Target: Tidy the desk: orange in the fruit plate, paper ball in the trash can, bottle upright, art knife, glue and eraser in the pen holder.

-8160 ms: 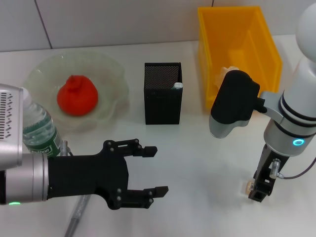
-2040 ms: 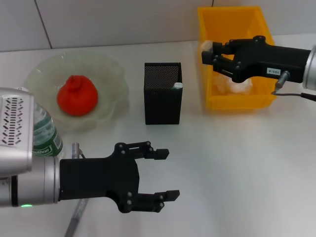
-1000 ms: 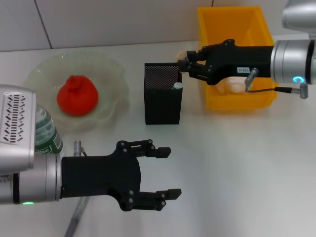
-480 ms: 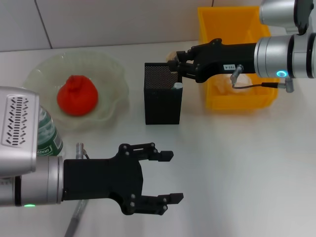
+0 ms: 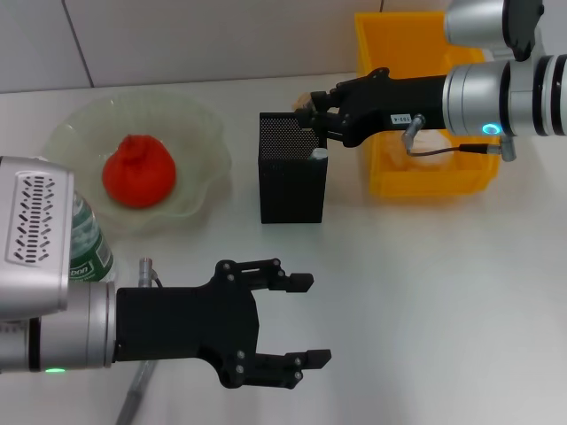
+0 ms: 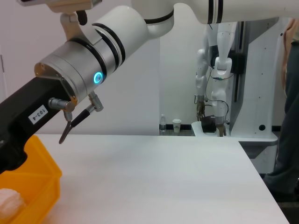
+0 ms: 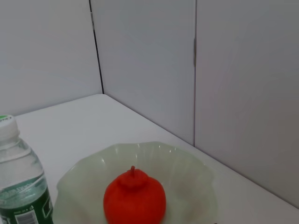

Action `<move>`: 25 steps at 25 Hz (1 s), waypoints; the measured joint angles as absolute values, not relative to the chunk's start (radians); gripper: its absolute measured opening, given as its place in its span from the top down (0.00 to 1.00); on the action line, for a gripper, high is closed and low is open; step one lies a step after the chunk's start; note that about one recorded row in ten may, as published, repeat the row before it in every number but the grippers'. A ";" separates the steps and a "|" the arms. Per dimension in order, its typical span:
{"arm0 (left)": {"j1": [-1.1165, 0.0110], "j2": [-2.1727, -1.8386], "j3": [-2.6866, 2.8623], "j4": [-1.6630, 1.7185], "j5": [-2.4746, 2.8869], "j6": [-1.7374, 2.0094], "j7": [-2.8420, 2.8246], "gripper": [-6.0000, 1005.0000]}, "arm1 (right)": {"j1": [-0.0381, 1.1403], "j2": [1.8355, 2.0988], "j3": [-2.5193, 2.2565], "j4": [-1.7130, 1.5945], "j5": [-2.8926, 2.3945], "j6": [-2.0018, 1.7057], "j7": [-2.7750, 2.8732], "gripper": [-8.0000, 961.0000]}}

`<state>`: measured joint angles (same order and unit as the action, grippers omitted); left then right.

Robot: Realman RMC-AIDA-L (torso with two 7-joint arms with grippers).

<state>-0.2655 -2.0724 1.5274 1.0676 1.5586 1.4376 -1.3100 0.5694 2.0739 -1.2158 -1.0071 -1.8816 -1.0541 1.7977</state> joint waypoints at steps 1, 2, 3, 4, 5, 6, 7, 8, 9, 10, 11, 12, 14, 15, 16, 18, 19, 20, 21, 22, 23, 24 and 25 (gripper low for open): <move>-0.266 -2.072 1.529 1.068 1.559 1.437 -1.310 0.22 | 0.570 2.074 -1.217 -1.006 -1.882 -1.054 1.797 0.72; -0.266 -2.072 1.530 1.068 1.559 1.435 -1.310 0.22 | 0.571 2.074 -1.217 -1.005 -1.881 -1.054 1.797 0.72; -0.266 -2.072 1.530 1.068 1.559 1.435 -1.311 0.22 | 0.572 2.074 -1.218 -1.004 -1.882 -1.054 1.797 0.72; -0.266 -2.072 1.531 1.068 1.559 1.434 -1.311 0.22 | 0.573 2.074 -1.218 -1.003 -1.882 -1.054 1.797 0.72; -0.266 -2.072 1.531 1.068 1.559 1.434 -1.311 0.22 | 0.573 2.074 -1.218 -1.003 -1.882 -1.054 1.797 0.72; -0.266 -2.072 1.531 1.068 1.559 1.434 -1.311 0.22 | 0.574 2.074 -1.218 -1.003 -1.882 -1.054 1.796 0.72; -0.266 -2.072 1.531 1.068 1.559 1.435 -1.311 0.22 | 0.574 2.074 -1.218 -1.003 -1.882 -1.054 1.796 0.72; -0.267 -2.072 1.531 1.068 1.559 1.435 -1.311 0.22 | 0.574 2.074 -1.218 -1.003 -1.882 -1.054 1.796 0.72; -0.267 -2.072 1.531 1.068 1.559 1.435 -1.311 0.22 | 0.574 2.074 -1.218 -1.003 -1.883 -1.054 1.796 0.71; -0.267 -2.072 1.531 1.068 1.559 1.435 -1.311 0.22 | 0.574 2.074 -1.218 -1.003 -1.883 -1.054 1.796 0.69; -0.267 -2.072 1.531 1.068 1.559 1.435 -1.311 0.22 | 0.573 2.074 -1.218 -1.003 -1.883 -1.054 1.796 0.68; -0.267 -2.072 1.531 1.068 1.559 1.434 -1.311 0.22 | 0.573 2.075 -1.218 -1.003 -1.883 -1.054 1.796 0.66; -0.267 -2.072 1.531 1.068 1.559 1.434 -1.311 0.22 | 0.572 2.075 -1.217 -1.006 -1.883 -1.054 1.796 0.63; -0.267 -2.072 1.531 1.068 1.559 1.434 -1.311 0.22 | 0.572 2.075 -1.217 -1.006 -1.883 -1.054 1.796 0.61; -0.267 -2.072 1.531 1.068 1.559 1.434 -1.311 0.22 | 0.572 2.075 -1.217 -1.006 -1.883 -1.054 1.796 0.59; -0.267 -2.072 1.531 1.068 1.559 1.434 -1.311 0.22 | 0.572 2.075 -1.216 -1.007 -1.883 -1.054 1.796 0.54; -0.267 -2.072 1.531 1.069 1.558 1.434 -1.310 0.22 | 0.572 2.075 -1.214 -1.007 -1.883 -1.054 1.796 0.51; -0.267 -2.072 1.531 1.069 1.558 1.434 -1.310 0.22 | 0.572 2.075 -1.214 -1.007 -1.883 -1.054 1.796 0.49; -0.267 -2.072 1.531 1.070 1.558 1.434 -1.310 0.22 | 0.572 2.075 -1.213 -1.007 -1.883 -1.054 1.796 0.46; -0.267 -2.072 1.531 1.070 1.558 1.434 -1.310 0.22 | 0.571 2.075 -1.211 -1.009 -1.883 -1.054 1.796 0.46; -0.267 -2.072 1.531 1.070 1.558 1.434 -1.310 0.22 | 0.570 2.076 -1.209 -1.013 -1.881 -1.055 1.795 0.46; -0.267 -2.072 1.531 1.069 1.557 1.433 -1.310 0.22 | 0.558 2.076 -1.201 -1.035 -1.874 -1.069 1.784 0.46; -0.267 -2.072 1.531 1.069 1.557 1.432 -1.310 0.22 | 0.558 2.076 -1.201 -1.035 -1.874 -1.069 1.784 0.46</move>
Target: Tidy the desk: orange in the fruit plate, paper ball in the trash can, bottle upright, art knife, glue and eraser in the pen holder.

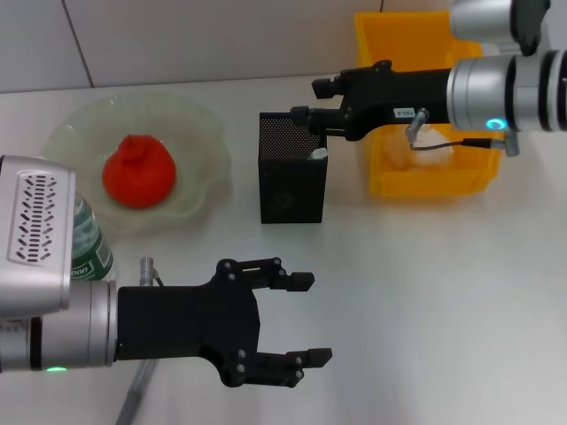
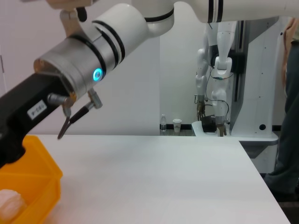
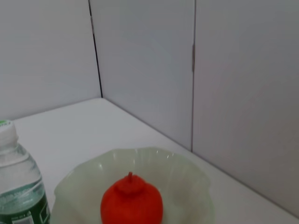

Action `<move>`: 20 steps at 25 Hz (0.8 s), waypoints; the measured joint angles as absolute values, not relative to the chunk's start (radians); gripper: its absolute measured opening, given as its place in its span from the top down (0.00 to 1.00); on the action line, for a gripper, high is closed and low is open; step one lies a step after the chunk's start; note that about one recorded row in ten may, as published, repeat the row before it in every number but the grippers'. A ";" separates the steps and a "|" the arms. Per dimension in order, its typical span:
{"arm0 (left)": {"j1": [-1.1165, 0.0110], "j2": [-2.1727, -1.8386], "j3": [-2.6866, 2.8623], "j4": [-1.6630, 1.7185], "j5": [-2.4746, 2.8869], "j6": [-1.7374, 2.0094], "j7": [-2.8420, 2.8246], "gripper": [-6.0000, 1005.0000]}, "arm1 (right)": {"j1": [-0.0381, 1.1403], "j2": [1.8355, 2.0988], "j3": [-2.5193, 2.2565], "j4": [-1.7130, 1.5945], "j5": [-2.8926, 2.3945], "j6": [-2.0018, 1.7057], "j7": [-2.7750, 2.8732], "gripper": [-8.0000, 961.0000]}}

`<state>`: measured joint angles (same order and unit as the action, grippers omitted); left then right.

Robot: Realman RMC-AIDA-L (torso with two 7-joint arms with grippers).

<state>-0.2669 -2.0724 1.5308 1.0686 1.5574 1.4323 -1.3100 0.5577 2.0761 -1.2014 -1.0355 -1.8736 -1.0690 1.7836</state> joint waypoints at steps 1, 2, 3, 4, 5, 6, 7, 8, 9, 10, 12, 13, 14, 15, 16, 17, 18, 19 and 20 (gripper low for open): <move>-0.267 -2.072 1.531 1.068 1.557 1.432 -1.310 0.22 | 0.552 2.077 -1.198 -1.046 -1.871 -1.076 1.779 0.46; -0.267 -2.072 1.531 1.068 1.557 1.432 -1.310 0.22 | 0.540 2.077 -1.195 -1.067 -1.866 -1.092 1.771 0.46; -0.267 -2.072 1.531 1.068 1.557 1.431 -1.310 0.22 | 0.527 2.078 -1.193 -1.087 -1.859 -1.110 1.765 0.46; -0.267 -2.072 1.531 1.068 1.557 1.431 -1.310 0.22 | 0.498 2.078 -1.187 -1.124 -1.837 -1.148 1.757 0.46; -0.267 -2.072 1.531 1.068 1.557 1.431 -1.310 0.22 | 0.498 2.078 -1.187 -1.124 -1.837 -1.148 1.757 0.46; -0.267 -2.072 1.531 1.068 1.557 1.431 -1.310 0.22 | 0.486 2.077 -1.181 -1.138 -1.827 -1.167 1.753 0.46; -0.267 -2.072 1.531 1.068 1.557 1.431 -1.310 0.22 | 0.471 2.076 -1.168 -1.153 -1.815 -1.191 1.746 0.46; -0.267 -2.072 1.531 1.068 1.557 1.431 -1.310 0.22 | 0.459 2.076 -1.151 -1.165 -1.801 -1.225 1.732 0.46; -0.267 -2.072 1.531 1.068 1.557 1.431 -1.310 0.22 | 0.437 2.077 -1.115 -1.185 -1.782 -1.289 1.706 0.46; -0.267 -2.072 1.531 1.068 1.557 1.431 -1.310 0.22 | 0.437 2.077 -1.115 -1.185 -1.782 -1.289 1.706 0.46; -0.267 -2.072 1.529 1.068 1.557 1.431 -1.312 0.22 | 0.416 2.079 -1.082 -1.201 -1.770 -1.356 1.680 0.46; -0.267 -2.072 1.528 1.068 1.557 1.431 -1.314 0.22 | 0.406 2.078 -1.068 -1.207 -1.767 -1.382 1.669 0.45; -0.267 -2.072 1.527 1.068 1.557 1.431 -1.314 0.22 | 0.389 2.078 -1.048 -1.216 -1.766 -1.429 1.646 0.43; -0.267 -2.072 1.525 1.068 1.557 1.431 -1.315 0.22 | 0.389 2.078 -1.048 -1.216 -1.766 -1.429 1.646 0.42; -0.266 -2.072 1.524 1.068 1.557 1.431 -1.315 0.22 | 0.380 2.077 -1.037 -1.219 -1.766 -1.455 1.630 0.41; -0.266 -2.071 1.523 1.068 1.557 1.431 -1.315 0.22 | 0.373 2.077 -1.027 -1.221 -1.766 -1.480 1.614 0.40; -0.265 -2.071 1.522 1.068 1.557 1.431 -1.315 0.22 | 0.366 2.077 -1.018 -1.223 -1.766 -1.505 1.598 0.38; -0.264 -2.070 1.521 1.068 1.557 1.431 -1.315 0.22 | 0.352 2.076 -1.002 -1.227 -1.765 -1.553 1.565 0.37; -0.264 -2.070 1.521 1.068 1.557 1.431 -1.315 0.22 | 0.352 2.076 -1.002 -1.227 -1.765 -1.553 1.565 0.36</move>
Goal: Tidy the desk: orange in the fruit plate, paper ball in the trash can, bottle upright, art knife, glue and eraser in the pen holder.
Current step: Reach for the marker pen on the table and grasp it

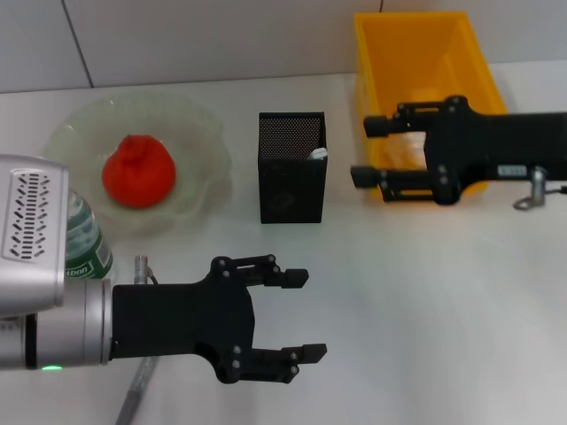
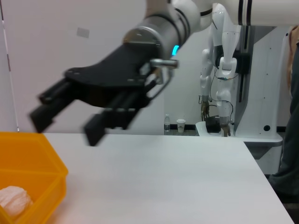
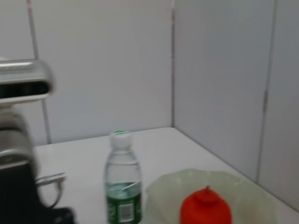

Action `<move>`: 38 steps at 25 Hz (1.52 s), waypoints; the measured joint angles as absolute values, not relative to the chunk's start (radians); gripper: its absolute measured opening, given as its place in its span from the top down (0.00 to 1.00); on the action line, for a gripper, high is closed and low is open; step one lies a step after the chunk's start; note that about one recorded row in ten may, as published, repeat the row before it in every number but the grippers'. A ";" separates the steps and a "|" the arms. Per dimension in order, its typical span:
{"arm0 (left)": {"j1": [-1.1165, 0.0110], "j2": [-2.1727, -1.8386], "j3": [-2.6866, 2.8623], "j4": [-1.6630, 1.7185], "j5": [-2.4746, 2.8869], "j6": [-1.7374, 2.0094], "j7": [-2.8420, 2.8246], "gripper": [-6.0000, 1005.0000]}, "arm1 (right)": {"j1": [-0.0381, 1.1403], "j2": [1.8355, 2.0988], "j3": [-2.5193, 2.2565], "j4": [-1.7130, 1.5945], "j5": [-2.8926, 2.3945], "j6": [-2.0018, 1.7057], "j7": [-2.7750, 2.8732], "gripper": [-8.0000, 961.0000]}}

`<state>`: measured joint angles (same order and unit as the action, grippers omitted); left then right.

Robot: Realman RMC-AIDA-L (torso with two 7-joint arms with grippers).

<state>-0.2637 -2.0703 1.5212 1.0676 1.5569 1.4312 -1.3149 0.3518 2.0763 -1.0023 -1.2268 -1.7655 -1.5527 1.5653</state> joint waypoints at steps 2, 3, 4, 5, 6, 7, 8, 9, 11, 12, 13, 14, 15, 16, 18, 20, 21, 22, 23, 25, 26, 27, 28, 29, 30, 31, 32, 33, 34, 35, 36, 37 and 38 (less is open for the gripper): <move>-0.261 -2.069 1.519 1.068 1.557 1.431 -1.316 0.22 | 0.340 2.076 -0.994 -1.231 -1.765 -1.594 1.540 0.33; -0.260 -2.069 1.518 1.068 1.557 1.431 -1.316 0.22 | 0.334 2.076 -0.990 -1.233 -1.765 -1.609 1.528 0.32; -0.260 -2.069 1.514 1.068 1.557 1.431 -1.317 0.22 | 0.320 2.076 -0.979 -1.235 -1.766 -1.640 1.502 0.32; -0.260 -2.069 1.514 1.068 1.557 1.431 -1.317 0.22 | 0.320 2.076 -0.979 -1.235 -1.766 -1.640 1.502 0.32; -0.259 -2.069 1.513 1.068 1.557 1.431 -1.318 0.22 | 0.314 2.076 -0.977 -1.235 -1.765 -1.651 1.494 0.32; -0.259 -2.069 1.512 1.068 1.557 1.431 -1.318 0.22 | 0.308 2.076 -0.975 -1.236 -1.766 -1.660 1.486 0.31; -0.258 -2.069 1.511 1.068 1.557 1.431 -1.319 0.22 | 0.301 2.076 -0.975 -1.237 -1.767 -1.668 1.479 0.30; -0.258 -2.068 1.509 1.068 1.557 1.431 -1.320 0.22 | 0.291 2.076 -0.975 -1.237 -1.770 -1.677 1.470 0.29; -0.257 -2.067 1.507 1.068 1.557 1.431 -1.320 0.22 | 0.286 2.076 -0.975 -1.238 -1.773 -1.680 1.468 0.26; -0.257 -2.067 1.504 1.068 1.557 1.431 -1.320 0.22 | 0.279 2.076 -0.975 -1.239 -1.774 -1.682 1.464 0.25; -0.256 -2.067 1.499 1.068 1.558 1.431 -1.320 0.22 | 0.274 2.075 -0.976 -1.240 -1.774 -1.684 1.460 0.24; -0.256 -2.067 1.486 1.068 1.560 1.433 -1.320 0.22 | 0.263 2.075 -0.976 -1.243 -1.775 -1.686 1.452 0.23; -0.256 -2.067 1.486 1.068 1.560 1.433 -1.320 0.21 | 0.263 2.075 -0.976 -1.243 -1.775 -1.686 1.452 0.22; -0.256 -2.067 1.483 1.068 1.561 1.433 -1.320 0.21 | 0.258 2.075 -0.975 -1.245 -1.775 -1.687 1.451 0.21; -0.255 -2.067 1.479 1.068 1.562 1.433 -1.321 0.21 | 0.252 2.073 -0.975 -1.245 -1.777 -1.687 1.451 0.20; -0.254 -2.067 1.473 1.068 1.568 1.432 -1.324 0.21 | 0.247 2.072 -0.971 -1.245 -1.784 -1.687 1.451 0.20; -0.252 -2.067 1.468 1.068 1.578 1.431 -1.329 0.21 | 0.245 2.072 -0.968 -1.244 -1.786 -1.687 1.451 0.20; -0.250 -2.066 1.463 1.068 1.587 1.430 -1.334 0.21 | 0.242 2.072 -0.964 -1.241 -1.788 -1.688 1.450 0.20; -0.248 -2.066 1.457 1.068 1.597 1.428 -1.342 0.21 | 0.240 2.074 -0.959 -1.237 -1.788 -1.689 1.448 0.20; -0.245 -2.065 1.443 1.069 1.625 1.425 -1.371 0.21 | 0.239 2.076 -0.953 -1.227 -1.789 -1.689 1.443 0.20; -0.244 -2.065 1.438 1.073 1.635 1.424 -1.384 0.21 | 0.239 2.076 -0.951 -1.221 -1.789 -1.687 1.442 0.20; -0.243 -2.065 1.436 1.077 1.649 1.424 -1.399 0.22 | 0.239 2.076 -0.951 -1.215 -1.789 -1.685 1.440 0.20; -0.243 -2.065 1.433 1.087 1.669 1.424 -1.423 0.22 | 0.238 2.076 -0.951 -1.208 -1.789 -1.681 1.437 0.20; -0.242 -2.065 1.431 1.109 1.715 1.423 -1.468 0.22 | 0.238 2.077 -0.951 -1.197 -1.790 -1.677 1.429 0.20; -0.242 -2.065 1.431 1.109 1.715 1.423 -1.468 0.22 | 0.238 2.077 -0.951 -1.197 -1.790 -1.677 1.429 0.20; -0.242 -2.065 1.430 1.121 1.736 1.423 -1.490 0.22 | 0.240 2.077 -0.950 -1.191 -1.790 -1.676 1.423 0.20; -0.241 -2.065 1.428 1.136 1.759 1.423 -1.516 0.22 | 0.241 2.077 -0.950 -1.185 -1.790 -1.675 1.418 0.20; -0.239 -2.065 1.425 1.154 1.784 1.422 -1.544 0.22 | 0.245 2.078 -0.950 -1.177 -1.790 -1.675 1.412 0.20; -0.235 -2.065 1.421 1.192 1.827 1.425 -1.592 0.22 | 0.247 2.078 -0.950 -1.169 -1.790 -1.675 1.407 0.20; -0.235 -2.065 1.421 1.192 1.827 1.425 -1.592 0.22 | 0.250 2.078 -0.950 -1.162 -1.790 -1.674 1.404 0.20; -0.232 -2.065 1.420 1.212 1.844 1.426 -1.611 0.22 | 0.251 2.078 -0.950 -1.157 -1.790 -1.673 1.402 0.20; -0.225 -2.066 1.421 1.244 1.870 1.429 -1.640 0.22 | 0.252 2.078 -0.950 -1.152 -1.790 -1.670 1.400 0.20; -0.215 -2.066 1.424 1.284 1.897 1.430 -1.674 0.22 | 0.252 2.078 -0.950 -1.149 -1.790 -1.666 1.398 0.20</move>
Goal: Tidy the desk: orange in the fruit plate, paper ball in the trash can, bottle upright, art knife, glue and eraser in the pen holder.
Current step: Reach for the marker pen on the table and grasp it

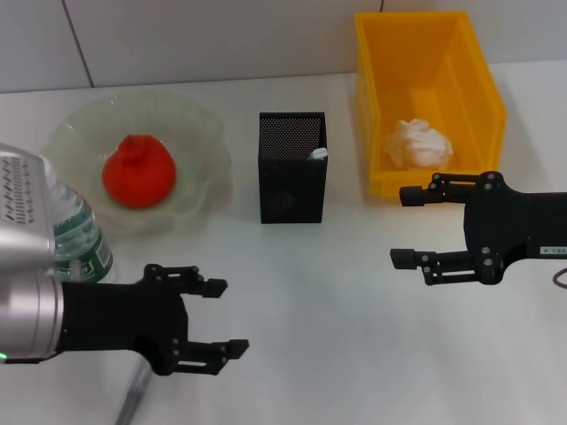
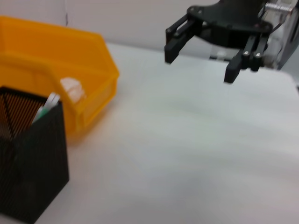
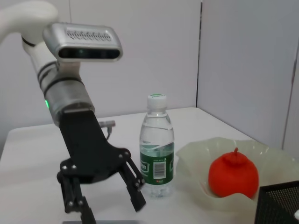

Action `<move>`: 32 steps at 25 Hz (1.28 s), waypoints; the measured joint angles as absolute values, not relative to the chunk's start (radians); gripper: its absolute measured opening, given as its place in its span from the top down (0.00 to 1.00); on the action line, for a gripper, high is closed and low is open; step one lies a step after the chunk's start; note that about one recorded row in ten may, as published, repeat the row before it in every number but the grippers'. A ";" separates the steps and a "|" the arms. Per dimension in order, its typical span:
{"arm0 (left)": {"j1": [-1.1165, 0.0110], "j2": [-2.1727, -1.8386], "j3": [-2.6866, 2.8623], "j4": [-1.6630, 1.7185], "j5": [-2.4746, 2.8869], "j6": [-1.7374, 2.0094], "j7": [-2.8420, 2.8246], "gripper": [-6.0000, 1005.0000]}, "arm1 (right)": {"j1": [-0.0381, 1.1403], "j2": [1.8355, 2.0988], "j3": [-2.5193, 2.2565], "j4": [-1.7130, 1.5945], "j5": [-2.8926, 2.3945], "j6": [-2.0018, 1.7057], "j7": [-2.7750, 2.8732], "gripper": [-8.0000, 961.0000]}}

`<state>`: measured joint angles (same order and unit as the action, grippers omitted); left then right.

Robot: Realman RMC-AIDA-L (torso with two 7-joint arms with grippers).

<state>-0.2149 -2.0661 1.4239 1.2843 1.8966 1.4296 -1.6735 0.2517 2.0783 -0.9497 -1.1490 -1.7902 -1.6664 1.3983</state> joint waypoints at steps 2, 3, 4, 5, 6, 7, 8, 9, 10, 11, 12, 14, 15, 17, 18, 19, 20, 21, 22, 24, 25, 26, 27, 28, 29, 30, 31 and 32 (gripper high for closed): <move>-0.198 -2.067 1.430 1.354 1.941 1.431 -1.731 0.22 | 0.252 2.078 -0.949 -1.144 -1.790 -1.658 1.392 0.20; -0.188 -2.067 1.435 1.391 1.963 1.432 -1.765 0.22 | 0.251 2.078 -0.949 -1.142 -1.790 -1.655 1.388 0.20; -0.180 -2.068 1.442 1.421 1.981 1.434 -1.795 0.22 | 0.250 2.078 -0.949 -1.139 -1.790 -1.652 1.382 0.20; -0.171 -2.068 1.451 1.455 2.001 1.435 -1.832 0.22 | 0.250 2.079 -0.949 -1.134 -1.790 -1.650 1.378 0.20; -0.158 -2.068 1.470 1.509 2.039 1.436 -1.899 0.22 | 0.251 2.079 -0.949 -1.121 -1.790 -1.649 1.374 0.20; -0.158 -2.068 1.470 1.509 2.039 1.436 -1.899 0.22 | 0.251 2.079 -0.949 -1.121 -1.790 -1.649 1.374 0.20; -0.153 -2.068 1.479 1.533 2.063 1.436 -1.939 0.22 | 0.254 2.078 -0.949 -1.115 -1.790 -1.648 1.373 0.20; -0.150 -2.069 1.486 1.551 2.087 1.436 -1.975 0.22 | 0.256 2.078 -0.949 -1.110 -1.790 -1.646 1.371 0.20; -0.149 -2.069 1.492 1.562 2.103 1.436 -2.003 0.22 | 0.258 2.078 -0.949 -1.107 -1.790 -1.645 1.369 0.20; -0.148 -2.069 1.505 1.584 2.145 1.435 -2.068 0.22 | 0.259 2.078 -0.949 -1.100 -1.789 -1.640 1.357 0.20; -0.148 -2.069 1.505 1.584 2.145 1.435 -2.068 0.22 | 0.259 2.078 -0.949 -1.100 -1.789 -1.640 1.357 0.20; -0.148 -2.069 1.510 1.601 2.177 1.433 -2.127 0.22 | 0.261 2.078 -0.948 -1.094 -1.789 -1.633 1.348 0.20; -0.148 -2.069 1.511 1.609 2.194 1.432 -2.162 0.22 | 0.262 2.078 -0.948 -1.090 -1.789 -1.629 1.347 0.20; -0.149 -2.069 1.511 1.623 2.222 1.434 -2.224 0.22 | 0.271 2.077 -0.944 -1.068 -1.789 -1.623 1.332 0.20; -0.150 -2.069 1.513 1.629 2.233 1.435 -2.245 0.22 | 0.271 2.077 -0.944 -1.068 -1.789 -1.623 1.332 0.20; -0.153 -2.069 1.517 1.640 2.253 1.437 -2.282 0.22 | 0.276 2.076 -0.940 -1.060 -1.789 -1.623 1.327 0.20; -0.153 -2.069 1.517 1.640 2.254 1.437 -2.285 0.22 | 0.280 2.076 -0.937 -1.054 -1.789 -1.623 1.324 0.20; -0.154 -2.070 1.521 1.652 2.273 1.438 -2.331 0.22 | 0.287 2.075 -0.931 -1.045 -1.789 -1.622 1.322 0.20; -0.154 -2.070 1.521 1.652 2.273 1.438 -2.331 0.22 | 0.287 2.075 -0.931 -1.045 -1.789 -1.622 1.322 0.20; -0.157 -2.070 1.524 1.658 2.292 1.440 -2.371 0.22 | 0.292 2.075 -0.927 -1.040 -1.789 -1.622 1.322 0.20; -0.159 -2.069 1.529 1.665 2.314 1.444 -2.412 0.22 | 0.295 2.074 -0.925 -1.039 -1.789 -1.622 1.321 0.20; -0.159 -2.069 1.532 1.671 2.334 1.450 -2.442 0.22 | 0.300 2.074 -0.922 -1.038 -1.789 -1.622 1.321 0.20; -0.159 -2.069 1.532 1.671 2.334 1.450 -2.442 0.22 | 0.300 2.074 -0.922 -1.038 -1.789 -1.622 1.321 0.20; -0.160 -2.068 1.534 1.675 2.347 1.456 -2.463 0.22 | 0.302 2.074 -0.918 -1.037 -1.789 -1.622 1.320 0.20; -0.161 -2.069 1.535 1.677 2.356 1.462 -2.479 0.22 | 0.305 2.074 -0.916 -1.037 -1.789 -1.622 1.320 0.20; -0.162 -2.069 1.537 1.679 2.366 1.469 -2.498 0.22 | 0.308 2.074 -0.913 -1.033 -1.789 -1.621 1.320 0.20; -0.168 -2.069 1.543 1.682 2.380 1.478 -2.533 0.22 | 0.314 2.074 -0.911 -1.022 -1.789 -1.619 1.320 0.20; -0.168 -2.069 1.543 1.682 2.380 1.478 -2.533 0.22 | 0.314 2.074 -0.911 -1.022 -1.789 -1.619 1.320 0.20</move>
<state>-0.1682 -2.0689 1.5431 1.6820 2.3799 1.4784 -2.5333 0.3142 2.0740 -0.9106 -1.0222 -1.7887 -1.6190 1.3204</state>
